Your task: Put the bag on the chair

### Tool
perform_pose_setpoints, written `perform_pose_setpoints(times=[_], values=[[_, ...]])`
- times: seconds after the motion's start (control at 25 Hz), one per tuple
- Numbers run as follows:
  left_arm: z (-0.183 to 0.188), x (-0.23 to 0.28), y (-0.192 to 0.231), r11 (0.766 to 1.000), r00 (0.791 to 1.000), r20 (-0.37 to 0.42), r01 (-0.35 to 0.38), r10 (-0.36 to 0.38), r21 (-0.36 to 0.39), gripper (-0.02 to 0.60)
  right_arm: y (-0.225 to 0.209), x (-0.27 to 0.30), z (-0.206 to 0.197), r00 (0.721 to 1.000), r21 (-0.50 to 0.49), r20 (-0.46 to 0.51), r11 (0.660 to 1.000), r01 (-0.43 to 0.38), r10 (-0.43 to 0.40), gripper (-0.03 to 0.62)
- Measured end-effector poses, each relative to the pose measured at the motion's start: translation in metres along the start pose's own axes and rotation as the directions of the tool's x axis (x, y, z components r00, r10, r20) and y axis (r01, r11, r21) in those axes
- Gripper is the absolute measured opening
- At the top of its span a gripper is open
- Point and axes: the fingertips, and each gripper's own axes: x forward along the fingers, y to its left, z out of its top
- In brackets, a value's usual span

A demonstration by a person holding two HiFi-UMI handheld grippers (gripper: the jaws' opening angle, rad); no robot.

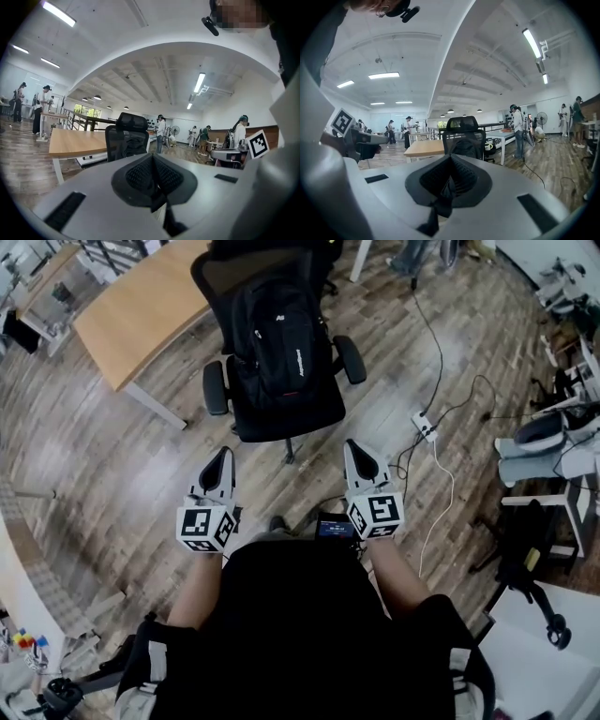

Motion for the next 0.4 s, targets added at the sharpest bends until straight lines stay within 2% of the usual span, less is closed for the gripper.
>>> perform_pose_setpoints(times=[0.4], values=[[-0.014, 0.006, 0.004, 0.998, 0.997, -0.037, 0.061, -0.060, 0.007, 0.003, 0.001, -0.008, -0.010, 0.998, 0.030, -0.016, 0.998, 0.055, -0.054, 0.011]])
